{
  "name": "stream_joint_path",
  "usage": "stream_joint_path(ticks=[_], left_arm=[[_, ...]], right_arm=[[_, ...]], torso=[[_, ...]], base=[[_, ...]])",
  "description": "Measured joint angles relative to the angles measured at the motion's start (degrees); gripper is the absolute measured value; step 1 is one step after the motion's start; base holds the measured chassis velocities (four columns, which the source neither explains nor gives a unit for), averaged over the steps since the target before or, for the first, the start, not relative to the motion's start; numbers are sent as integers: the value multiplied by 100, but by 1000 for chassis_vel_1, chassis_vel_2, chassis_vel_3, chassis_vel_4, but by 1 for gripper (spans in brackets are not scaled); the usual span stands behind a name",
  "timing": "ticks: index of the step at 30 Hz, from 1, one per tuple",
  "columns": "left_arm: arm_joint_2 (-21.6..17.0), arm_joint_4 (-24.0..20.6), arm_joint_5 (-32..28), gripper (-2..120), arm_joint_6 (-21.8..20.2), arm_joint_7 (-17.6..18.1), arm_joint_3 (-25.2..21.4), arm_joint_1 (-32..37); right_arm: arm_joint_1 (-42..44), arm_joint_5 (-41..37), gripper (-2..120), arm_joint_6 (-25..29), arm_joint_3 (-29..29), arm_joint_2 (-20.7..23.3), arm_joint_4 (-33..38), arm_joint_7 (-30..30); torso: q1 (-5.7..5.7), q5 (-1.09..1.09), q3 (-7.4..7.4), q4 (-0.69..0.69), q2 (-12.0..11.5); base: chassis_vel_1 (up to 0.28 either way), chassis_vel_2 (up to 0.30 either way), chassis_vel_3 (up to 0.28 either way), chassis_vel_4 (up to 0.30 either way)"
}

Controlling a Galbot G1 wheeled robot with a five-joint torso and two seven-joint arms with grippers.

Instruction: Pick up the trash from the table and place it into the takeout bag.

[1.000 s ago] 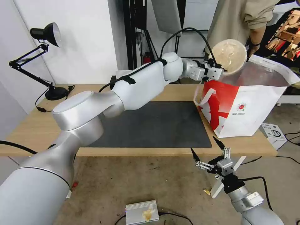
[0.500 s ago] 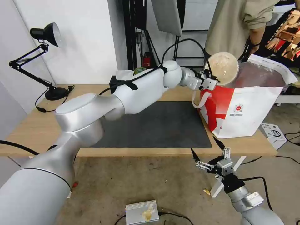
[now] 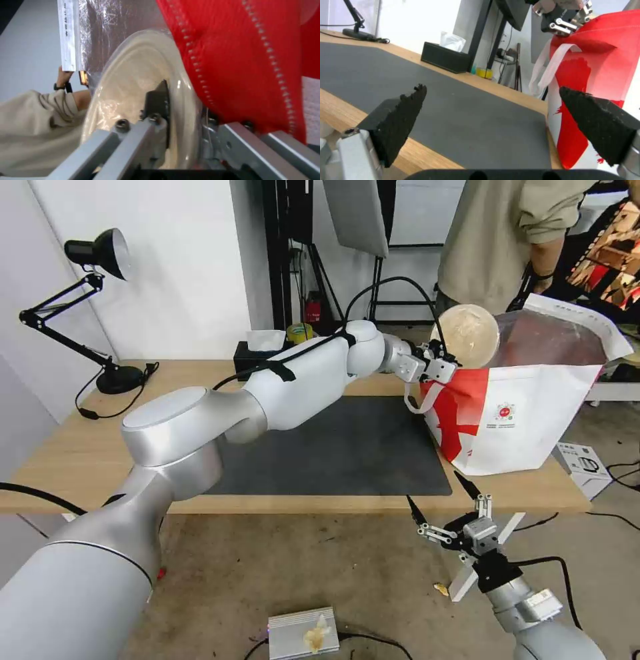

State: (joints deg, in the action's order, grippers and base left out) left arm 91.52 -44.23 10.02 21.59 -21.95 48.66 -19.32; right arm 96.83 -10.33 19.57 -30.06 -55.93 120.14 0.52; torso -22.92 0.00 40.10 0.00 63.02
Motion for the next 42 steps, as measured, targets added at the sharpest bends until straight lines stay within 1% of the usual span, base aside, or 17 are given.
stream_joint_path(ticks=[2, 4, 5, 7, 8, 10, 11, 12, 14, 18, 19, 22, 27, 33, 37, 38, 42], left_arm=[[0, -18, 0, 22, 6, 17, -3, 10], [0, -19, 1, 22, 6, 23, -3, 12], [0, -23, 7, 30, 9, 134, 0, 23], [0, -25, 9, 40, 9, 218, 1, 29], [0, -25, 9, 40, 9, 218, 1, 29], [0, -25, 11, 47, 9, 255, 0, 29], [-1, -25, 15, 54, 9, 285, -8, 29], [-1, -25, 19, 59, 8, 303, -20, 29], [-1, -25, 20, 61, 8, 308, -23, 29], [-2, -36, 22, 82, 6, 390, -45, 12], [-2, -36, 22, 82, 6, 390, -45, 12], [-2, -36, 22, 95, 4, 451, -46, 10], [-2, -53, 22, 100, 1, 531, -51, 10], [-3, -62, -50, 100, 1, 736, -152, -1], [-7, -17, -525, 100, 91, 891, -324, -56], [-7, -17, -525, 100, 91, 891, -324, -56], [-16, 6, -1225, 100, 184, 905, -507, -121]], right_arm=[[0, 0, 100, 0, 0, 0, 0, 0], [0, 0, 100, 0, 0, 0, 0, 0], [0, 0, 100, 0, 0, 0, 0, 0], [0, 0, 100, 0, 0, 0, 0, 0], [0, 0, 100, 0, 0, 0, 0, 0], [0, 0, 100, 0, 0, 0, 0, 0], [0, 0, 100, 0, 0, 0, 0, 0], [0, 0, 100, 0, 0, 0, 0, 0], [0, 0, 100, 0, 0, 0, 0, 0], [0, 0, 100, 0, 0, 0, 0, 0], [0, 0, 100, 0, 0, 0, 0, 0], [0, 0, 100, 0, 0, 0, 0, 0], [0, 0, 100, 0, 0, 0, 0, 0], [0, 0, 100, 0, 0, 0, 0, 0], [0, 0, 100, 0, 0, 0, 0, 0], [0, 0, 100, 0, 0, 0, 0, 0], [0, 0, 100, 0, 0, 0, 0, 0]], torso=[[0, 0, 0, 0, 0], [0, 0, 0, 0, 0], [0, 0, 0, 0, 0], [0, 0, 0, 0, 0], [0, 0, 0, 0, 0], [0, 0, 0, 0, 0], [0, 0, 0, 0, 0], [0, 0, 0, 0, 0], [0, 0, 0, 0, 0], [0, 0, 0, 0, 0], [0, 0, 0, 0, 0], [0, 0, 0, 0, 0], [0, 0, 0, 0, 0], [0, 0, 0, 0, 0], [0, 0, 0, 0, 0], [0, 0, 0, 0, 0], [0, 0, 0, 0, 0]], base=[[0, 0, 0, 0], [0, 0, 0, 0], [0, 0, 0, 0], [0, 0, 0, 0], [0, 0, 0, 0], [0, 0, 0, 0], [0, 0, 0, 0], [0, 0, 0, 0], [0, 0, 0, 0], [0, 0, 0, 0], [0, 0, 0, 0], [0, 0, 0, 0], [0, 0, 0, 0], [0, 0, 0, 0], [0, 0, 0, 0], [0, 0, 0, 0], [0, 0, 0, 0]])
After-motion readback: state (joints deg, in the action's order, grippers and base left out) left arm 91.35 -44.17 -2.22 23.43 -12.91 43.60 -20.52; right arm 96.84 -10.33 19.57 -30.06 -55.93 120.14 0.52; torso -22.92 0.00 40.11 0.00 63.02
